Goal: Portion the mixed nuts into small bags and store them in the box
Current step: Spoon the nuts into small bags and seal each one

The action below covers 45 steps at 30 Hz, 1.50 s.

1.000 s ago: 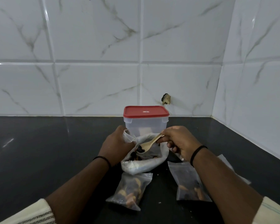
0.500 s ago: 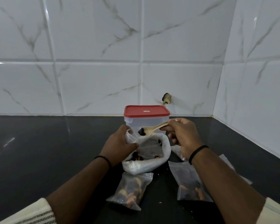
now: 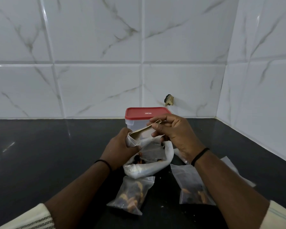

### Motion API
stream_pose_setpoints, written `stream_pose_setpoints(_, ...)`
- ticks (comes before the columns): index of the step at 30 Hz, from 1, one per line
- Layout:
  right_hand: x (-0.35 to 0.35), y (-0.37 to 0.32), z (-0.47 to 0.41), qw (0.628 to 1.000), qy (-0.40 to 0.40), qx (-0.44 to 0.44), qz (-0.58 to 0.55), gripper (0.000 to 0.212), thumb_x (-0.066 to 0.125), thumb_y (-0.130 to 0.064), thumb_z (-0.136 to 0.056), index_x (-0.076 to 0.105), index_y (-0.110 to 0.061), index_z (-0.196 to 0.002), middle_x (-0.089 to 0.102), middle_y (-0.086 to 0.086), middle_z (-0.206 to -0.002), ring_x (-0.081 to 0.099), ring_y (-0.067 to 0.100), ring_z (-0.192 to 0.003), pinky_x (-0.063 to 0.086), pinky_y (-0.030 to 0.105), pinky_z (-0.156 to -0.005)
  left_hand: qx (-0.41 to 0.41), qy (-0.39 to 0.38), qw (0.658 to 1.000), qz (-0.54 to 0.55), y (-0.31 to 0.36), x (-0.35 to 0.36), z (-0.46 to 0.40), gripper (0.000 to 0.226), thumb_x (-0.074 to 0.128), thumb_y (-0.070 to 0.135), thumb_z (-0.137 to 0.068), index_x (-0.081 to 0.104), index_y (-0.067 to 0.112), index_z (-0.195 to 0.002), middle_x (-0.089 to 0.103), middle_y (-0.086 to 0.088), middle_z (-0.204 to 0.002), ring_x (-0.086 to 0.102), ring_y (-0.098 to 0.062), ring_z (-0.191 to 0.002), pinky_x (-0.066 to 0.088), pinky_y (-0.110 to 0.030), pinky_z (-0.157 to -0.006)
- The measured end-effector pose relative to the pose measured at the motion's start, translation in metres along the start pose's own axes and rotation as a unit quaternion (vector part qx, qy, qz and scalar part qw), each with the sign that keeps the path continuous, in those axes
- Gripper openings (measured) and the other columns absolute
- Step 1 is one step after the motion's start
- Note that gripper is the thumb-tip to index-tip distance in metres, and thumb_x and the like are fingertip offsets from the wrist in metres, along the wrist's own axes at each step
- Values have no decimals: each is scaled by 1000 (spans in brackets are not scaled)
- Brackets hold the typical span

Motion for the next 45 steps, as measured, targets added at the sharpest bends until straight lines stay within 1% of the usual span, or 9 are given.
stream_pose_setpoints(5, -11, 4, -2, 989, 148, 11, 7, 9, 66, -12, -94, 68, -4, -96, 67, 13, -80, 60, 15, -54, 46, 23, -46, -12, -2, 1000, -5, -2, 1, -1, 42, 75, 26, -79, 50, 26, -114, 62, 10, -95, 60, -6, -82, 45, -21, -67)
stream_pose_setpoints(9, -21, 16, -4, 970, 214, 59, 102, 12, 65, -14, -93, 68, -2, -90, 64, 5, -66, 57, 11, -47, 45, 29, -48, -40, -7, 999, -25, -7, 2, -4, 34, 73, 24, -77, 49, 27, -102, 64, 8, -95, 60, -9, -81, 45, -26, -67)
stream_pose_setpoints(15, -19, 25, -3, 958, 200, 85, 187, 10, 63, -15, -93, 69, -9, -89, 72, 7, -79, 62, 10, -49, 48, 23, -47, -58, -14, 998, -34, -8, 2, -4, 32, 72, 24, -77, 52, 23, -102, 64, 5, -94, 61, -12, -82, 51, -31, -72)
stream_pose_setpoints(20, -15, 27, -2, 956, 181, 100, 207, 9, 64, -16, -93, 68, -9, -90, 74, 9, -80, 61, 10, -46, 43, 20, -43, -49, -12, 998, -33, -7, 2, -5, 30, 71, 20, -77, 47, 29, -92, 65, 4, -96, 60, -11, -80, 45, -25, -64)
stream_pose_setpoints(27, -13, 28, 0, 965, 117, 190, 136, 13, 58, -13, -95, 65, -2, -96, 76, 12, -81, 56, 14, -47, 40, 22, -43, -36, 7, 999, -23, -8, 0, -3, 35, 71, 14, -78, 49, 31, -99, 62, 8, -89, 58, -4, -78, 42, -18, -59)
stream_pose_setpoints(35, -21, 26, 1, 954, 155, 251, 62, 17, 54, -5, -94, 64, 7, -101, 75, 19, -79, 48, 12, -40, 30, 19, -37, -40, 14, 999, -21, -8, 0, -3, 34, 73, 19, -78, 50, 29, -101, 65, 5, -97, 60, -10, -82, 46, -24, -66)
stream_pose_setpoints(41, -23, 18, -2, 959, 231, 165, 10, 16, 58, -10, -97, 64, 5, -101, 74, 18, -84, 50, 13, -44, 37, 22, -40, -34, 15, 999, -9, -5, 0, -2, 36, 75, 33, -80, 50, 25, -105, 63, 7, -98, 59, -6, -80, 39, -14, -59)
stream_pose_setpoints(43, -18, 12, -2, 969, 217, 114, 8, 15, 60, -15, -97, 65, -1, -99, 74, 18, -92, 56, 15, -48, 42, 25, -44, -32, 10, 999, -8, -3, 0, -1, 40, 75, 34, -80, 51, 25, -109, 62, 8, -99, 59, -5, -82, 40, -13, -60)
stream_pose_setpoints(45, -8, 7, -1, 985, 152, 79, 23, 10, 64, -17, -96, 68, -8, -97, 73, 16, -94, 61, 16, -53, 45, 25, -46, -29, 9, 1000, -3, -3, 0, -1, 38, 75, 34, -80, 50, 26, -107, 62, 11, -97, 57, 0, -80, 40, -13, -59)
Point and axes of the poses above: each hand's wrist, its own z-axis away from the middle knuckle, its own x-axis out of the palm, y = z × x, the point moved 2 cm from there along -z, towards the middle knuckle
